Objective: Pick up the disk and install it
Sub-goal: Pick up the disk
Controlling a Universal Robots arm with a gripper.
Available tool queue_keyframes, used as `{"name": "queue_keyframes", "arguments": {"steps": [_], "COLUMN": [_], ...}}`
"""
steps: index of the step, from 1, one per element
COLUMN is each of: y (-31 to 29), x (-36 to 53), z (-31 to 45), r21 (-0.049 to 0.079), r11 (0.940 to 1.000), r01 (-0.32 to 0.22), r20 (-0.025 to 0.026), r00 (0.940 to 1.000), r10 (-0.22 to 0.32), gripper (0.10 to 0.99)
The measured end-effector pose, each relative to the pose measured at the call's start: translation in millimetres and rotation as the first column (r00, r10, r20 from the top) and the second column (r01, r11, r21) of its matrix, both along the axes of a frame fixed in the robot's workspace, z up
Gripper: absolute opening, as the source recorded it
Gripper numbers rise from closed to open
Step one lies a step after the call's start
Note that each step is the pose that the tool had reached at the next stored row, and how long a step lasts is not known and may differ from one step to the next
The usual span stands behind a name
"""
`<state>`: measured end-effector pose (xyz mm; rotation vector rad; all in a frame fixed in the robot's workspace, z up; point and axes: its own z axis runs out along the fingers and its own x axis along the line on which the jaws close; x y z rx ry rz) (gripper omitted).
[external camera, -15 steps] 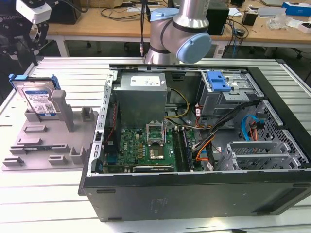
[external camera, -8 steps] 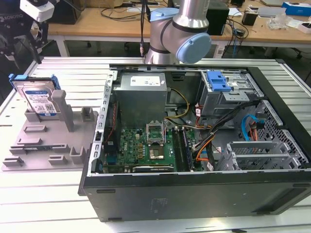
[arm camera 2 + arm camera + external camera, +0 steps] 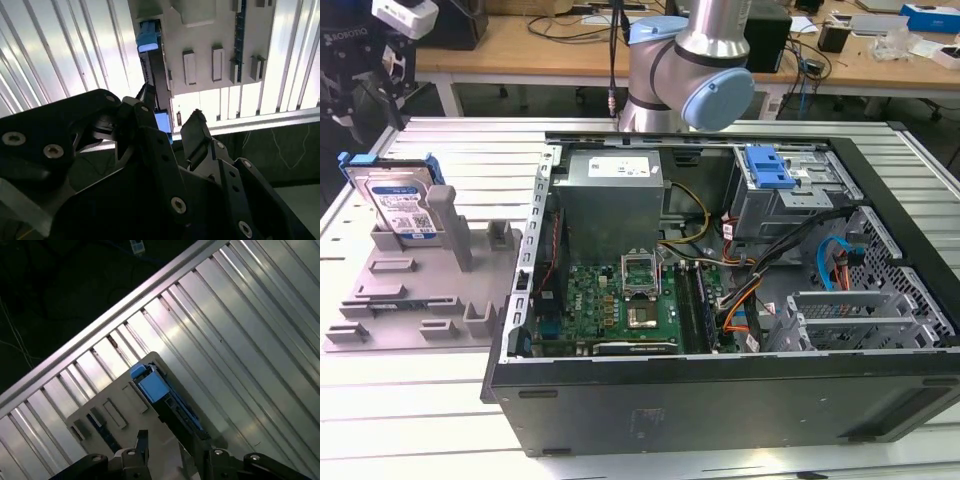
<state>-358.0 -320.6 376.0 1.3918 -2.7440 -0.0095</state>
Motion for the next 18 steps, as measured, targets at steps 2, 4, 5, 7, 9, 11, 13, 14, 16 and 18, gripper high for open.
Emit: {"name": "queue_keyframes", "arguments": {"steps": [2,4,5,7,9,11,13,14,16,18], "y": [0.0,0.0,0.0,0.0,0.0,0.0,0.0,0.0,0.0,0.0], "x": [0.0,0.0,0.0,0.0,0.0,0.0,0.0,0.0,0.0,0.0], "z": [0.0,0.0,0.0,0.0,0.0,0.0,-0.1,-0.1,-0.1,-0.1], "r21": [0.000,0.000,0.000,0.000,0.000,0.000,0.000,0.000,0.000,0.000], "r11": [0.9985,0.9916,0.9877,0.9814,0.9650,0.9516,0.9373,0.9309,0.9155,0.8976], "r01": [-0.054,-0.129,-0.156,-0.192,-0.262,-0.307,-0.349,-0.365,-0.402,-0.441], "r20": [0.0000,-0.0001,0.0000,-0.0001,0.0000,0.0000,0.0001,0.0001,0.0000,0.0006], "r00": [0.9985,0.9916,0.9877,0.9814,0.9650,0.9516,0.9373,0.9309,0.9155,0.8976], "r10": [0.054,0.129,0.156,0.192,0.262,0.307,0.349,0.365,0.402,0.441], "gripper": [0.482,0.482,0.482,0.482,0.482,0.482,0.482,0.482,0.482,0.482]}}
